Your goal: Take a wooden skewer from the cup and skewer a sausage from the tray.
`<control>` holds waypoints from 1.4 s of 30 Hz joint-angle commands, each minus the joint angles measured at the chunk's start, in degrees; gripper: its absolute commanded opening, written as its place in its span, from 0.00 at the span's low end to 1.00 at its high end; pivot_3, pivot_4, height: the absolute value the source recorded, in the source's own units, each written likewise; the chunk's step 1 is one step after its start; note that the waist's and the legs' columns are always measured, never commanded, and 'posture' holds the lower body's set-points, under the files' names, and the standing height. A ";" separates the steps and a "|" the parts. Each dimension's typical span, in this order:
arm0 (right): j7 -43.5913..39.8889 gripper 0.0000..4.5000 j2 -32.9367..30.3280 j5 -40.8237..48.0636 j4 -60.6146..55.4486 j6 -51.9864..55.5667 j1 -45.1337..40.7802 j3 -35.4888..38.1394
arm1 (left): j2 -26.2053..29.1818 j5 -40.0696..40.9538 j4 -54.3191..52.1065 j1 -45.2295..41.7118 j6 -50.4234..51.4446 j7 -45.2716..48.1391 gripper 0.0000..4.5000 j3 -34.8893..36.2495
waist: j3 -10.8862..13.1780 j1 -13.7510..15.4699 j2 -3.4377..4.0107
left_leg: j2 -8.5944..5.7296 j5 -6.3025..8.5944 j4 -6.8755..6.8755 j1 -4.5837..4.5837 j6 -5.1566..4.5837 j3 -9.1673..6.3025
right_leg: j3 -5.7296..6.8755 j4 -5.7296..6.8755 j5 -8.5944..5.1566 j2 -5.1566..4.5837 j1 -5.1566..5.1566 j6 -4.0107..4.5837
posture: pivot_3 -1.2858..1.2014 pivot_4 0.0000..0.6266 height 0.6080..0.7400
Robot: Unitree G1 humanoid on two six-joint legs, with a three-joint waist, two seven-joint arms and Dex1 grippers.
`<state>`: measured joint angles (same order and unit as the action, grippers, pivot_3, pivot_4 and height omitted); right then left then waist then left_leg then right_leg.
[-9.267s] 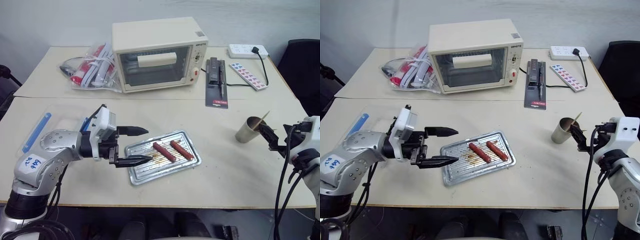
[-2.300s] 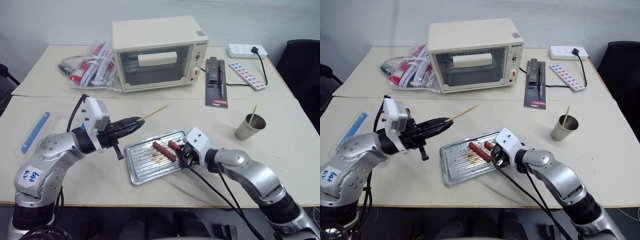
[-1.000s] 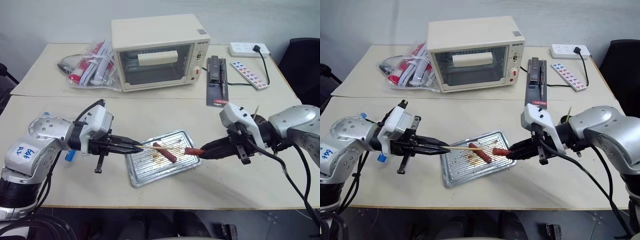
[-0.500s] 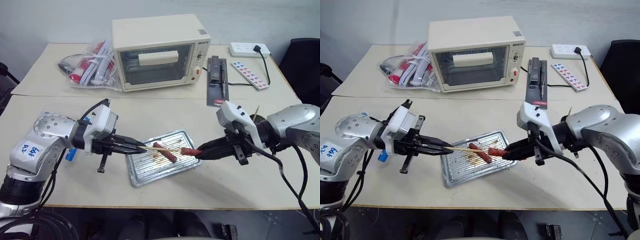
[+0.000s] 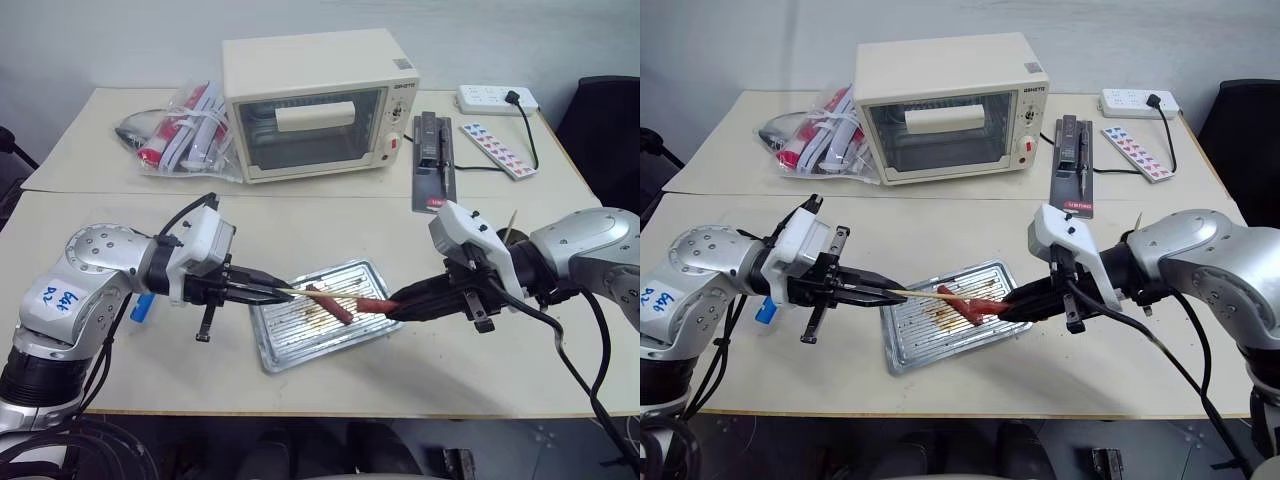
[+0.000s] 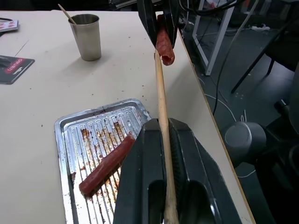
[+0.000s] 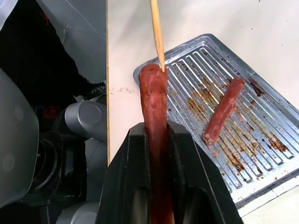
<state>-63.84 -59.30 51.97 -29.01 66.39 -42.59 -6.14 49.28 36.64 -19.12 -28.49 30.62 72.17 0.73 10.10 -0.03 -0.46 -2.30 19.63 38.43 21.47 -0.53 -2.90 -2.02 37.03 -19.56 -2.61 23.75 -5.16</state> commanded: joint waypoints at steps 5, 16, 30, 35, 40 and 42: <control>-0.15 0.05 -0.83 0.26 -0.47 -1.07 -0.36 2.68 | 1.12 -1.24 1.14 0.02 -1.54 1.30 0.00 0.55 | 0.00 0.00 0.00 | 0.00 0.00 0.04 0.00 0.00 0.00 | 0.00 0.03 0.00 0.00 0.00 0.00 | 0.52 0.24 1.00; 1.20 0.05 0.26 1.23 -0.70 -0.44 -1.01 2.82 | 0.29 -1.03 0.68 -1.05 -1.33 1.70 0.00 -0.23 | 0.00 0.01 0.00 | 0.00 0.00 0.16 0.01 0.00 0.00 | 0.00 0.12 0.00 0.00 0.00 0.00 | 0.52 0.24 1.00; 4.12 0.05 2.76 2.06 -1.60 0.46 -2.38 1.08 | -2.37 -1.91 1.69 -3.99 -2.11 1.68 0.00 -3.21 | 0.00 0.03 0.00 | -0.01 0.01 0.31 0.03 -0.01 0.00 | 0.00 0.23 0.00 0.00 -0.01 0.00 | 0.52 0.24 1.00; 4.73 0.05 4.15 0.30 -1.77 0.03 -3.25 -1.34 | -3.87 -2.39 2.01 -5.69 -2.13 2.22 0.00 -4.93 | 0.00 -0.04 0.00 | -0.01 0.01 0.35 0.04 -0.01 0.00 | 0.00 0.29 0.00 0.00 0.01 0.00 | 0.52 0.24 1.00; 4.78 0.05 4.80 -1.19 -1.16 -0.39 -4.24 -2.94 | -4.95 -3.01 1.70 -5.89 -2.42 2.44 0.00 -6.35 | 0.00 0.00 0.00 | -0.01 0.01 0.38 0.04 -0.01 0.00 | 0.00 0.32 0.00 0.00 0.02 0.00 | 0.52 0.24 1.00; 4.61 0.05 4.84 -1.56 -1.18 -0.48 -4.25 -3.10 | -5.15 -3.12 1.65 -5.81 -2.41 2.45 0.00 -6.44 | 0.00 0.00 0.00 | -0.01 0.01 0.41 0.05 -0.02 0.00 | 0.00 0.32 0.00 0.00 0.02 0.00 | 0.52 0.24 1.00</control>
<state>-59.32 -54.84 50.88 -29.32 66.83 -45.60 -9.74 44.80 33.30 -15.85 -33.46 29.29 73.88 -5.32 10.10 -0.03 -0.46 -2.31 19.64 38.85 21.53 -0.56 -2.91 -2.02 37.36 -19.56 -2.61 23.76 -5.16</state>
